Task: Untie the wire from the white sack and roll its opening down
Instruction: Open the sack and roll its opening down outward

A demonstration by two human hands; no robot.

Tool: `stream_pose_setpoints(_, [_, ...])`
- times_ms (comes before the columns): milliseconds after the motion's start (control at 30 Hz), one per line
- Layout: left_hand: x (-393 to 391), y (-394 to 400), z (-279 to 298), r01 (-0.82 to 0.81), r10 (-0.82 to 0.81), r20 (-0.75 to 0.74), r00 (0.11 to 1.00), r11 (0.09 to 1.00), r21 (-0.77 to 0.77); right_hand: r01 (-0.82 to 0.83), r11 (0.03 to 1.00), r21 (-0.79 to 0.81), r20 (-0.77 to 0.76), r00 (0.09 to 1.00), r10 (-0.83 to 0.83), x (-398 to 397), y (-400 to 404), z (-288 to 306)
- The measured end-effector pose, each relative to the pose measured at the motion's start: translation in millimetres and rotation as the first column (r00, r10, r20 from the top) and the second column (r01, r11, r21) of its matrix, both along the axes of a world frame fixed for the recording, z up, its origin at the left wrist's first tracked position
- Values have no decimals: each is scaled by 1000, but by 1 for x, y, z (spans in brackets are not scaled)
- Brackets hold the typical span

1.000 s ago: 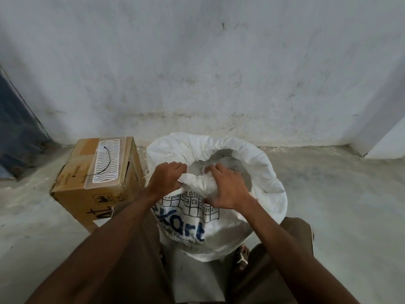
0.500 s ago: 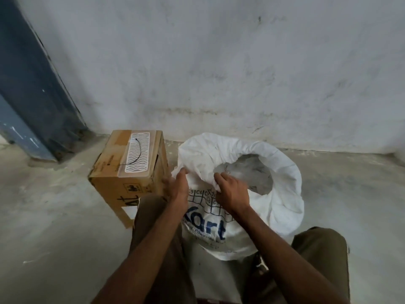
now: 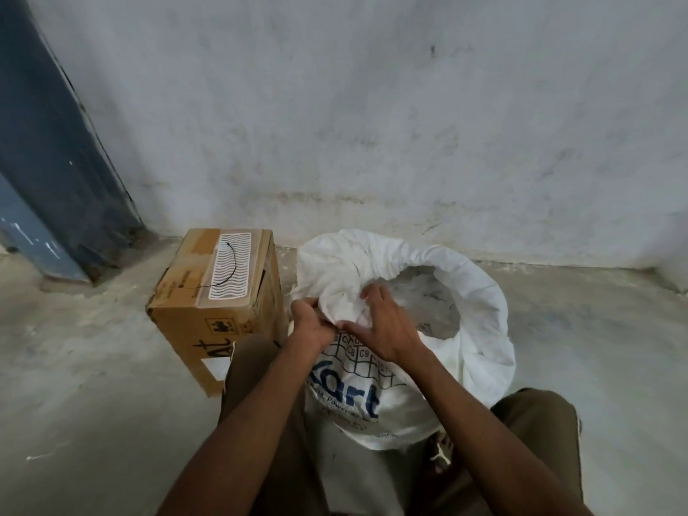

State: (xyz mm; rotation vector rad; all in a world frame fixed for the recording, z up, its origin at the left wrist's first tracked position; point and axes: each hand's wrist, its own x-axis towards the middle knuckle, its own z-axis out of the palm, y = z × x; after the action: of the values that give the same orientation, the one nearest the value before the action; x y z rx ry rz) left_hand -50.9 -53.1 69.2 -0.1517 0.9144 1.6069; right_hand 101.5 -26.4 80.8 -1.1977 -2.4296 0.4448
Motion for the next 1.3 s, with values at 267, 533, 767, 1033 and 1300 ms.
stream_pose_setpoints(267, [-21,-10,5,277,-273,-150,950,961,6,-77,992,-105,-70,995,69,-14,2,7])
stream_pose_setpoints(533, [-33,-5,-13,-8,-461,-657,597,815,-580,-182,955,235,212,968,133,-29,-14,-13])
stream_pose_setpoints(767, [-29,5,-4,121,-352,-626,696,916,-382,-208,906,368,104,978,183,-21,-12,-23])
stream_pose_setpoints(1033, [-30,3,-2,147,-227,-276,934,948,-282,25,981,-191,-43,998,-34,-20,-13,-15])
stream_pose_setpoints(1300, [-26,-3,-14,97,-234,-312,921,913,-396,45,915,-402,109,994,-1,-35,-16,-18])
